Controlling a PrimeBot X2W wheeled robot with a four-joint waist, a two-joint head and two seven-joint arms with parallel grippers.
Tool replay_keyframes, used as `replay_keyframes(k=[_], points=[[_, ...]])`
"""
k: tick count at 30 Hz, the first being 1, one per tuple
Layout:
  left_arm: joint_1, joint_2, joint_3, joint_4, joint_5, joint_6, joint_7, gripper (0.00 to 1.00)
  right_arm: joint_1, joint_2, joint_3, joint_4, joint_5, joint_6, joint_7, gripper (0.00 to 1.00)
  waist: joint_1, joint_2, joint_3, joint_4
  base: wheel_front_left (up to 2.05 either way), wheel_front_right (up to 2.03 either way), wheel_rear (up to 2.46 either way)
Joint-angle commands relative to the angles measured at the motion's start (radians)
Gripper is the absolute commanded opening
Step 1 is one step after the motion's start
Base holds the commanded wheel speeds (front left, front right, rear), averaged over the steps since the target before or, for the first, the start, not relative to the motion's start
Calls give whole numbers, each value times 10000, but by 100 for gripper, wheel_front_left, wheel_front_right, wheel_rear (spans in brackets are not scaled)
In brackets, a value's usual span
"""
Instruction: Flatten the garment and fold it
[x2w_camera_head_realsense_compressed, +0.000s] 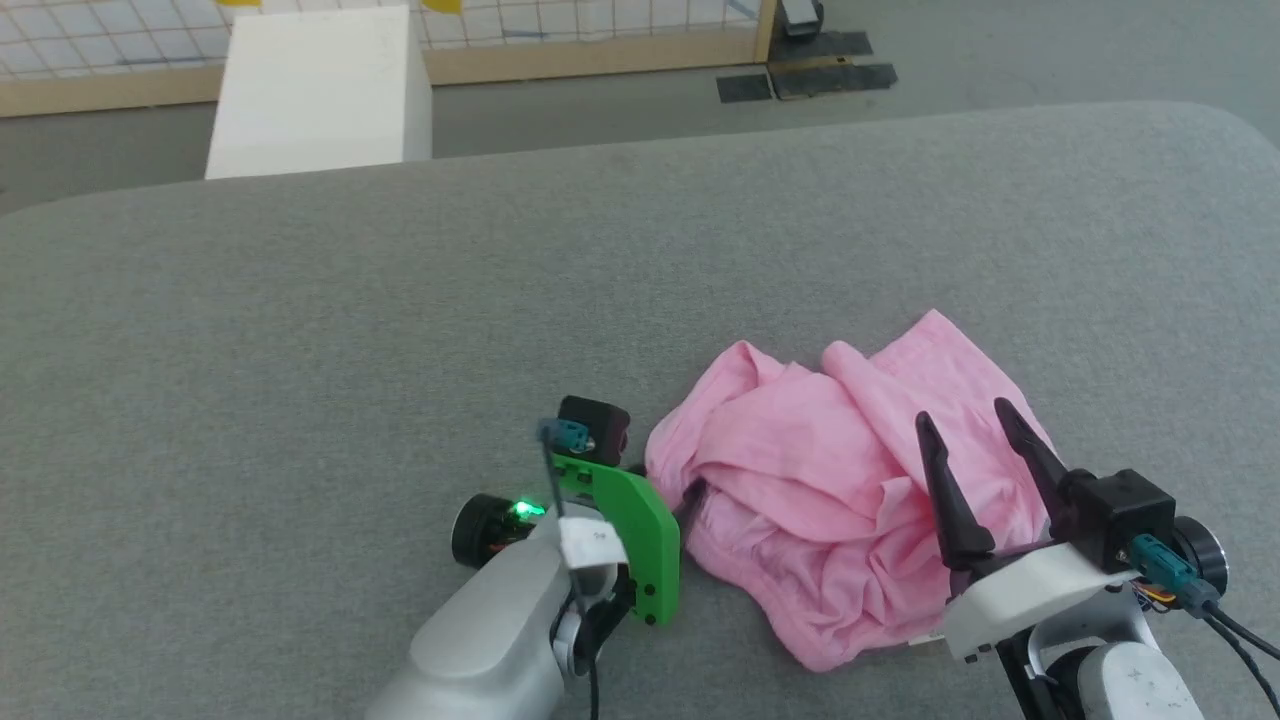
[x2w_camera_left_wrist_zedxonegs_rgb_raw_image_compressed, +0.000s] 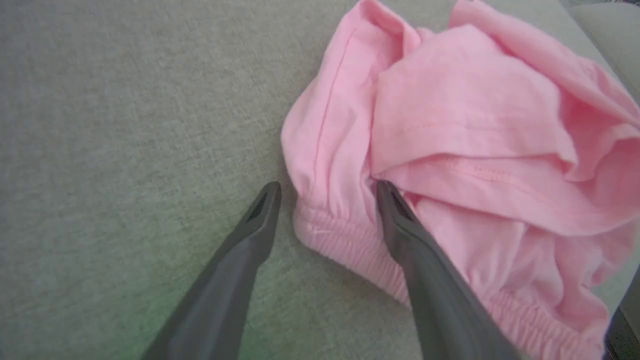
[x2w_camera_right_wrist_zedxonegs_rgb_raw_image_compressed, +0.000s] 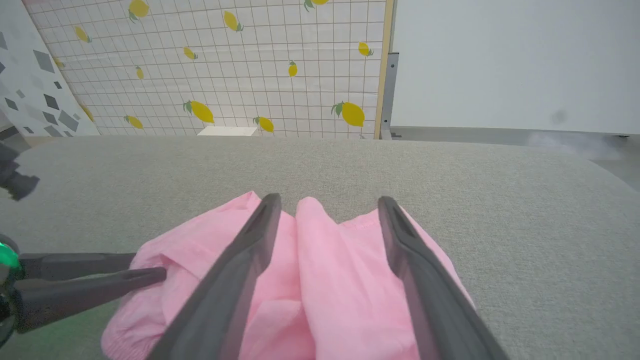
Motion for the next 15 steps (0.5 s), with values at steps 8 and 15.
replay_keyframes(k=[8,15], points=[[-587,26,-1100,547,-618,388,2727,0,-263,-1,-110,231,229,-15,-246,100,0,-1,267,-206,0,0,0],[-946,573,199,-176,-29,1930,-942,0,-324,-1,-234,343,373,-15,-392,100,0,-1,141,3,0,0,0]])
